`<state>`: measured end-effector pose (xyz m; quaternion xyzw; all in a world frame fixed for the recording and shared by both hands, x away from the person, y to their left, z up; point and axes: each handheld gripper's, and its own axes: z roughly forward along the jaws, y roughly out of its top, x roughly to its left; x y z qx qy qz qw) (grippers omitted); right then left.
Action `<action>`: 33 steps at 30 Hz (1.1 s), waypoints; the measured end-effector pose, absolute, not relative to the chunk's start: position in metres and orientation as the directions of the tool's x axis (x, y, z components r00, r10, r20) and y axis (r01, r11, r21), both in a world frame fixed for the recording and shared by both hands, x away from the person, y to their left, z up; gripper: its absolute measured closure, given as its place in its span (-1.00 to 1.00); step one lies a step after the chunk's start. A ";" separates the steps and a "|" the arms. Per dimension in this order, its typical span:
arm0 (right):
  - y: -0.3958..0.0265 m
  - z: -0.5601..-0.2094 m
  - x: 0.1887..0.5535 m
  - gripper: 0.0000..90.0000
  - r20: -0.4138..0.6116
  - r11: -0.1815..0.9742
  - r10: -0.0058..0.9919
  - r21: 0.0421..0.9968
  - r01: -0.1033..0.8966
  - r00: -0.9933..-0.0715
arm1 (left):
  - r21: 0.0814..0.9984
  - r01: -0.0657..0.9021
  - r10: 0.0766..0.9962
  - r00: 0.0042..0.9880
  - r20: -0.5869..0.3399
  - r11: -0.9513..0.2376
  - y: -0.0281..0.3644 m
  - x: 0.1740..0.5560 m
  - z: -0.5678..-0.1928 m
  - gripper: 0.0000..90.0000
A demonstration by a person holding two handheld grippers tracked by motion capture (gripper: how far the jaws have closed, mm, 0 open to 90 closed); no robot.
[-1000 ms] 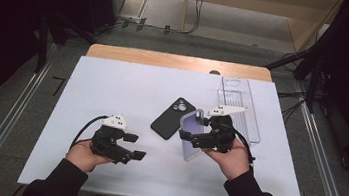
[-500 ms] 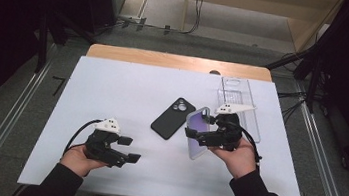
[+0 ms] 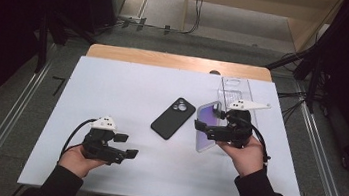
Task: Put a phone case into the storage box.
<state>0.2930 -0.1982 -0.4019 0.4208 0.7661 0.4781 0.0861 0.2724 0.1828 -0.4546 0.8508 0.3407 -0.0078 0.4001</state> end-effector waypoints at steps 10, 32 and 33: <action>-0.219 -0.388 0.300 -0.64 0.257 0.134 0.782 0.820 0.556 -0.568 | 0.677 0.603 0.587 0.751 -0.302 -0.423 0.189 0.271 -0.455 -0.38; -0.259 -0.372 0.325 -0.63 0.240 0.045 0.861 0.843 0.537 -0.449 | 0.682 0.611 0.618 0.731 -0.291 -0.402 0.196 0.266 -0.455 -0.38; -0.259 -0.373 0.327 -0.64 0.236 0.045 0.864 0.843 0.536 -0.444 | 0.682 0.611 0.618 0.730 -0.291 -0.401 0.196 0.266 -0.455 -0.38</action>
